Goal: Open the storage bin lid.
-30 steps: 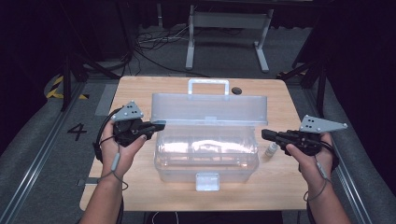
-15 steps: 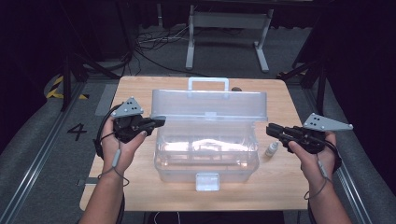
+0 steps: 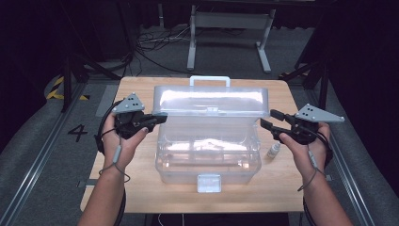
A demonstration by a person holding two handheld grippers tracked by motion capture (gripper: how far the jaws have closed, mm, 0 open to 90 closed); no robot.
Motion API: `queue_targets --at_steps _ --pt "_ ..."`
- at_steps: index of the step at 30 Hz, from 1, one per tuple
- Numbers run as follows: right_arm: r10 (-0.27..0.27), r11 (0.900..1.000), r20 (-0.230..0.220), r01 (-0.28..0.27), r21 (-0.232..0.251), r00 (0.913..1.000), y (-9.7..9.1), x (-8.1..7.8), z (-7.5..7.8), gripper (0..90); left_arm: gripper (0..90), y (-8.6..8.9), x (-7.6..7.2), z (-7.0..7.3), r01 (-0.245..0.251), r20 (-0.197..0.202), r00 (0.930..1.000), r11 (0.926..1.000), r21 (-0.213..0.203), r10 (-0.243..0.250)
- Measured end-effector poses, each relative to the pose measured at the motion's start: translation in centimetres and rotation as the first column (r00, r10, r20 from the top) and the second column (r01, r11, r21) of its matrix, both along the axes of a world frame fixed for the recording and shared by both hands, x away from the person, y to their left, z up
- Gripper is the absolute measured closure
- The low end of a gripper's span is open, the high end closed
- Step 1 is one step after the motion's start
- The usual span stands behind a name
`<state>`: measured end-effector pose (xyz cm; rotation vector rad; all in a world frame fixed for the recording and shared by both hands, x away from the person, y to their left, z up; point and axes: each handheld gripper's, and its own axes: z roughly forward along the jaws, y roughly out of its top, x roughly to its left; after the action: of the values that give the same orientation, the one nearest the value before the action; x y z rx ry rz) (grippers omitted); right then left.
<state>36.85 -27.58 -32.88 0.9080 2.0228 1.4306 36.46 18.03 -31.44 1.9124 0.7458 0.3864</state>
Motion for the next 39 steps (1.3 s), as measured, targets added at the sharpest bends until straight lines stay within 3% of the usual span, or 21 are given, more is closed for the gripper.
queue_targets --at_steps 7,17,21,25,39 --pt "-0.047 0.9989 0.049 0.047 -0.005 0.9977 0.7 1.3 0.5 42.1 89.6 0.1 0.4 0.1 0.010 0.001 0.9999 0.9999 -0.008 -0.010" --pt "-0.082 0.9965 0.081 0.083 -0.009 0.9934 1.5 2.3 0.3 40.5 89.0 0.1 0.5 0.2 0.012 0.004 0.9999 0.9999 -0.012 -0.012" --pt "-0.086 0.9963 0.100 0.085 0.007 0.9912 1.5 2.3 0.5 44.1 87.3 0.0 0.6 0.3 0.022 0.005 0.9997 0.9997 -0.014 -0.022" --pt "-0.083 0.9964 0.122 0.085 -0.009 0.9890 1.8 2.3 0.6 50.7 82.0 0.1 0.6 0.1 0.018 -0.005 0.9998 0.9998 -0.005 -0.018" --pt "-0.101 0.9943 0.139 0.105 -0.022 0.9852 2.1 2.8 1.3 58.4 75.5 0.7 -0.7 -0.1 0.024 -0.030 0.9993 0.9994 0.025 -0.023"
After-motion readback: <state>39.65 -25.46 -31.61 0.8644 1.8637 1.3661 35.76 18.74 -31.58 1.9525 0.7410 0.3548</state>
